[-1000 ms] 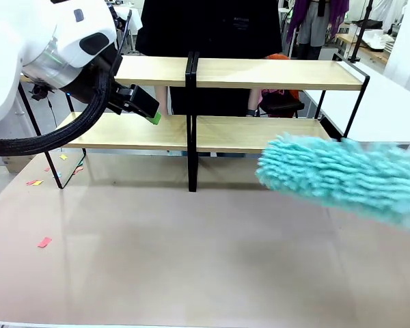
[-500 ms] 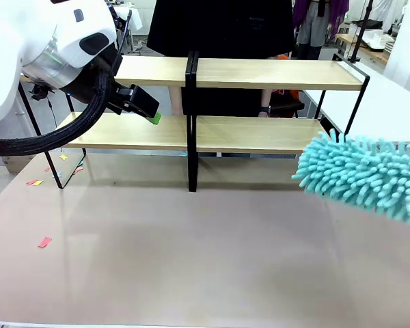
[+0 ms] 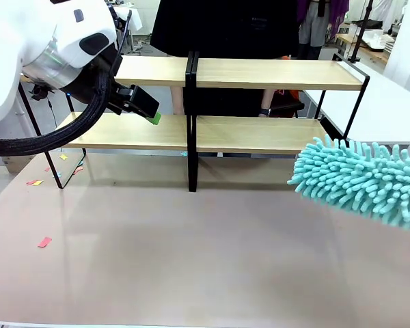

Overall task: Clean the shelves.
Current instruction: Clean another randomly selected level of the Shelf with the Duster, then place the Duster on the table.

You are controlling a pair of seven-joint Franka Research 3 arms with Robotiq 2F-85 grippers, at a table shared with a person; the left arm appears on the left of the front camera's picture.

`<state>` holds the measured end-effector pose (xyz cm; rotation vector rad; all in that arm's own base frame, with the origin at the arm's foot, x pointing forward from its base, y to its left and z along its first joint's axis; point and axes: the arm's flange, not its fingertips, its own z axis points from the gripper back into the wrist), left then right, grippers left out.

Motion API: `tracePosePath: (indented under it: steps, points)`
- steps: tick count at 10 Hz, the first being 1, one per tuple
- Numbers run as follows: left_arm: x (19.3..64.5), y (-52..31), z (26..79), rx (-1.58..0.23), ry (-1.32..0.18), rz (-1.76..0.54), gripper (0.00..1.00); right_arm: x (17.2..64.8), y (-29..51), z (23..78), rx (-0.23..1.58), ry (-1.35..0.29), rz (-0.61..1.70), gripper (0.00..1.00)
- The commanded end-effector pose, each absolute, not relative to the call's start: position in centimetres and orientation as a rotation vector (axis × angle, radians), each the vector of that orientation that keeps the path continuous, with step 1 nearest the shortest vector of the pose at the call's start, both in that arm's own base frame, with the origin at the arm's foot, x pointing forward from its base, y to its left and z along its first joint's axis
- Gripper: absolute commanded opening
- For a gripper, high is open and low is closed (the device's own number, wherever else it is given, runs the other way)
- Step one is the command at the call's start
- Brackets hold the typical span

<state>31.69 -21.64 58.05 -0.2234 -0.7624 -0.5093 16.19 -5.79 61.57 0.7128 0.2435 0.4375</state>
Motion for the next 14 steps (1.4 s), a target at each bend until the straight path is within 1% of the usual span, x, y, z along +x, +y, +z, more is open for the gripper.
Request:
tracePosePath:
  steps: [1,9,10,11,12,13,14]
  points:
    - [31.5,-21.4,58.1,-0.215,-0.761,-0.509,1.00,16.5,-5.5,61.6,0.700,0.254,0.441,0.12]
    - [31.7,-21.6,58.1,-0.223,-0.762,-0.509,1.00,16.4,-5.5,61.5,0.702,0.255,0.437,0.12]
    - [33.0,-21.5,59.9,-0.420,-0.642,-0.688,1.00,18.0,-3.5,63.1,0.693,0.243,0.557,0.12]
    - [33.0,-19.6,60.4,-0.584,-0.527,-0.735,1.00,19.9,-2.3,63.8,0.698,0.291,0.668,0.12]
    - [32.4,-16.0,59.4,-0.800,-0.432,-0.739,1.00,21.9,-1.5,63.3,0.697,0.364,0.714,0.12]
    - [31.5,-12.1,57.3,-0.985,-0.380,-0.676,1.00,24.0,-1.0,62.2,0.693,0.439,0.731,0.12]
    - [30.6,-8.7,54.8,-1.098,-0.362,-0.600,1.00,25.6,-0.4,60.8,0.648,0.515,0.729,0.12]
